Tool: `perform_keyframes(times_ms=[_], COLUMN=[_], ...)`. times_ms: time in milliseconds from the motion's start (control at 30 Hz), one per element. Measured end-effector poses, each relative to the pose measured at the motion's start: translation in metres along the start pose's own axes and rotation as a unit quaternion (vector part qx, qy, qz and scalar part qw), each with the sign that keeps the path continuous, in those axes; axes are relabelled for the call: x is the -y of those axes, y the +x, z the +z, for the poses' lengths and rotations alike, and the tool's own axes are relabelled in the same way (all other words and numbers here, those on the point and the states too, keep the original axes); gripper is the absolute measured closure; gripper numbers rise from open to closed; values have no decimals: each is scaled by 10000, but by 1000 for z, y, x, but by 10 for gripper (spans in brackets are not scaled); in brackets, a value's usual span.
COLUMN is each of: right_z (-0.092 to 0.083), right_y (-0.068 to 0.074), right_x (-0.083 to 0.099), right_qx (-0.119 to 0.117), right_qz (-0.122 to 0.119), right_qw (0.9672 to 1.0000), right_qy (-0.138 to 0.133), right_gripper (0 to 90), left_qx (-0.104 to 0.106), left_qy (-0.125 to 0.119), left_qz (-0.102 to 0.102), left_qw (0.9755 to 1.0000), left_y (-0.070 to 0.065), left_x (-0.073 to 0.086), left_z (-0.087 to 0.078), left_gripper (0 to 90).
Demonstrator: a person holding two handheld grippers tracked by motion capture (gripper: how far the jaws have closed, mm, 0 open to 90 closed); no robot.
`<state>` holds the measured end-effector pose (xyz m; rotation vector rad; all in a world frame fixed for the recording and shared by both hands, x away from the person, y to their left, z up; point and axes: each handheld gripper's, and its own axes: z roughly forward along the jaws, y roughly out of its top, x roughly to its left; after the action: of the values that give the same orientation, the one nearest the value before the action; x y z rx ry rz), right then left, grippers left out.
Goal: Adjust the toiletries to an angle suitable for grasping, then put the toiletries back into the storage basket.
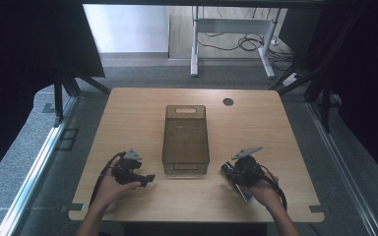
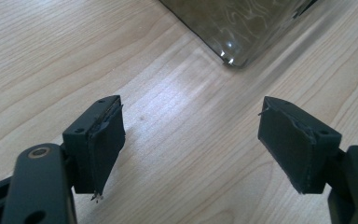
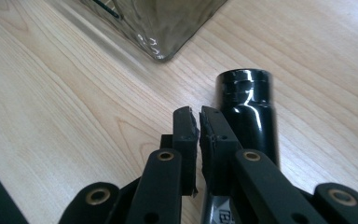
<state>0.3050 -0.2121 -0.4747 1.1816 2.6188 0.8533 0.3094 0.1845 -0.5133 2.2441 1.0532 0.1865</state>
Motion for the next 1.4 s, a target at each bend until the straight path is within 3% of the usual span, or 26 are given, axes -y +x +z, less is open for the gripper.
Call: perform_keyframes(times_ms=[167,200,267,533,933,1400], right_z=[-10,-12,-15,-18,-17,15], right_y=[-4,-5,-8,-14,-20,-20], right_x=[0,0,1,2,3,2], right_qx=[54,60,296,527,725,688], right_qz=[3,13,28,201,333,300], right_qw=[10000,9999,9995,9984,9954,9906], right_qy=[-68,-79,-73,19,524,1145], right_gripper=[779,741,590,405,339,322], left_qx=[4,-2,-5,21,75,83], left_qy=[12,14,17,34,27,-6], left_qz=[9,10,8,10,19,-1], left_qw=[10000,10000,10000,10000,10000,10000], left_y=[-1,-1,-1,-1,-1,1], left_x=[0,0,0,0,-1,-1], left_z=[0,0,0,2,0,-1], left_gripper=[231,231,231,230,230,230])
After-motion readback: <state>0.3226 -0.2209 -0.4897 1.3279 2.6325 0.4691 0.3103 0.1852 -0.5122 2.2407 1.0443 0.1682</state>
